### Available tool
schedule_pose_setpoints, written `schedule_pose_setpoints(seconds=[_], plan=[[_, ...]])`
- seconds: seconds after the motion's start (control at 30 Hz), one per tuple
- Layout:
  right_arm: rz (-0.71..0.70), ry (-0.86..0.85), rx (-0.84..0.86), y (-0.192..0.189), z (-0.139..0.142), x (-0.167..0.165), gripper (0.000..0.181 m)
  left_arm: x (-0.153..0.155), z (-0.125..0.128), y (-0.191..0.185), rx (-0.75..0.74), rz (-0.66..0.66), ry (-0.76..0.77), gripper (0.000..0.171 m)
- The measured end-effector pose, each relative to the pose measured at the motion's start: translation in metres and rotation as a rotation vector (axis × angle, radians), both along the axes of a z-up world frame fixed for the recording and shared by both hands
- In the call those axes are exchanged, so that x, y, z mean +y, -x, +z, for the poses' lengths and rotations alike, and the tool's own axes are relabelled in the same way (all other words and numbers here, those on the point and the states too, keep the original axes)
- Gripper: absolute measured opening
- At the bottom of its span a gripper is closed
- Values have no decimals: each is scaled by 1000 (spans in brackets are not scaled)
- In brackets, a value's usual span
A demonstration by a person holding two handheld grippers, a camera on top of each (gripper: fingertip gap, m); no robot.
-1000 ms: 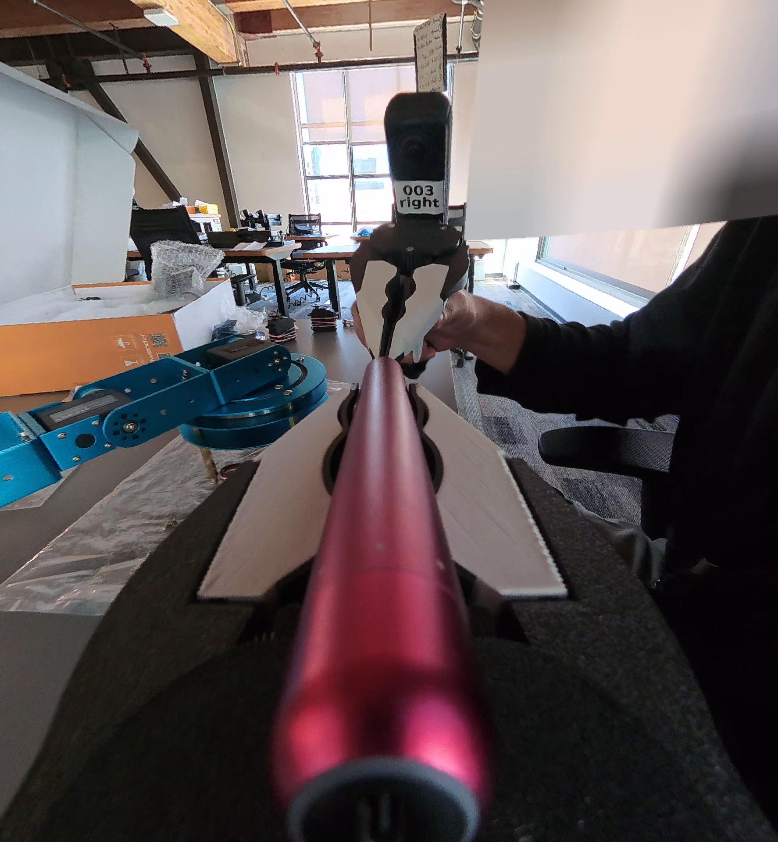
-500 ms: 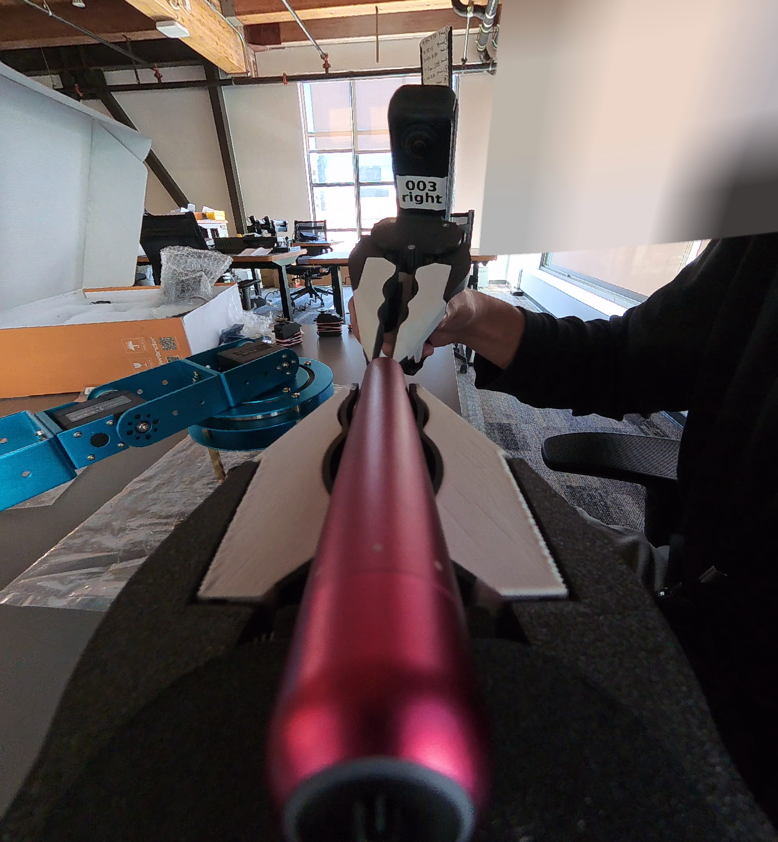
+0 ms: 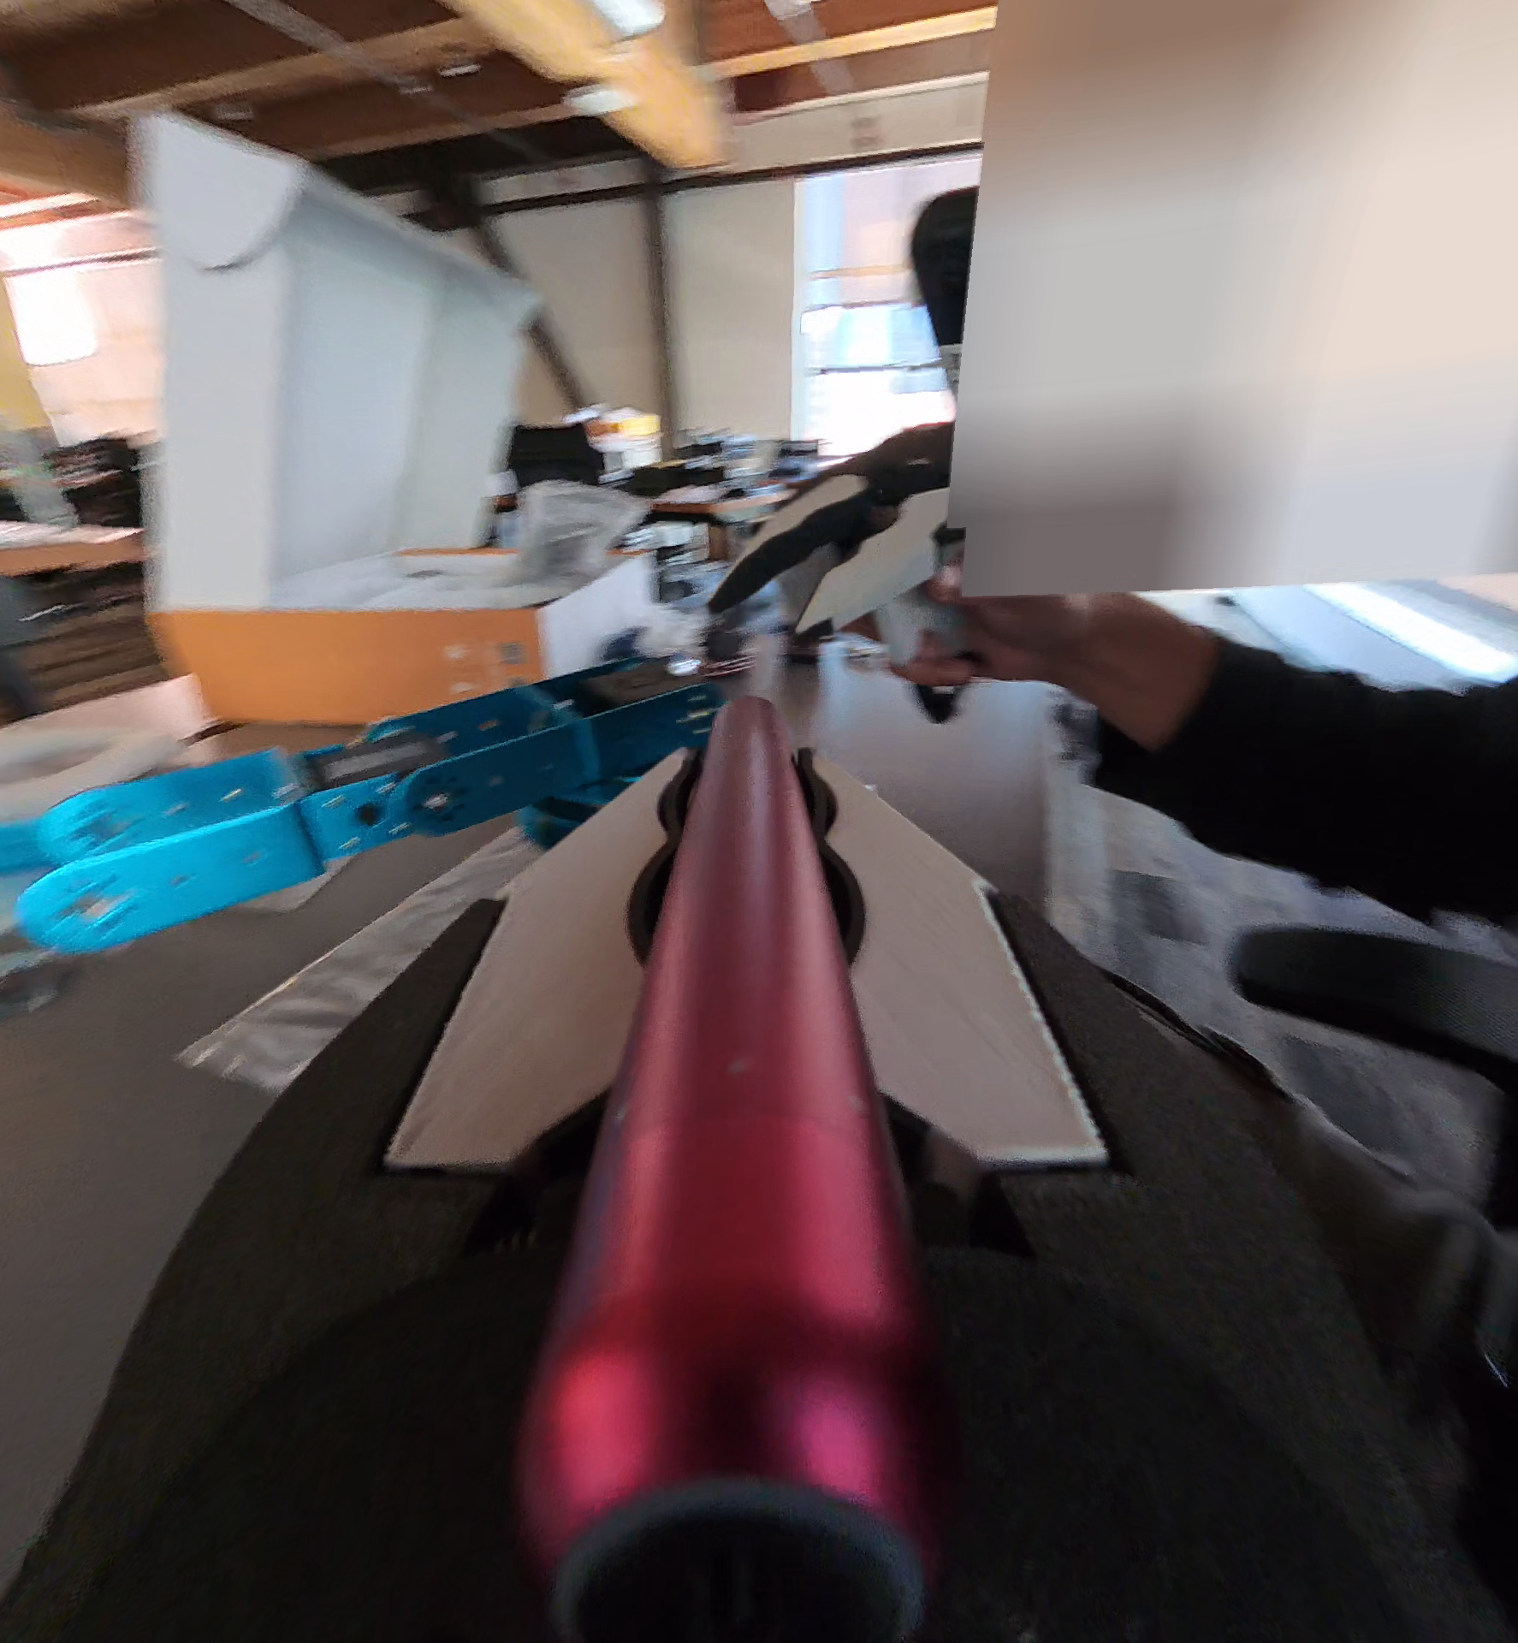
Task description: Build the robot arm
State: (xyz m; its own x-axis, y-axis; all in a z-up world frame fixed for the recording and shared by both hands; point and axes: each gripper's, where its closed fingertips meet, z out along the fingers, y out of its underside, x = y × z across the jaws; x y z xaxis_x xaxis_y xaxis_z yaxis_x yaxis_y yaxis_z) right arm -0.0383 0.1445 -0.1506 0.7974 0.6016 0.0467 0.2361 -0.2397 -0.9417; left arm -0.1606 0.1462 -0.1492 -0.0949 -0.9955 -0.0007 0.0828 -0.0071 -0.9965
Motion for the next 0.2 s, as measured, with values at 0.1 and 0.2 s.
schedule_pose_setpoints(seconds=[0.1,0.2], plan=[[-117,-18,33,-20,-9,13,51,6,-1,-10,24,127,-8,21],[-118,-13,48,-24,-19,19,63,-4,1,-20,15,137,-6,20]])
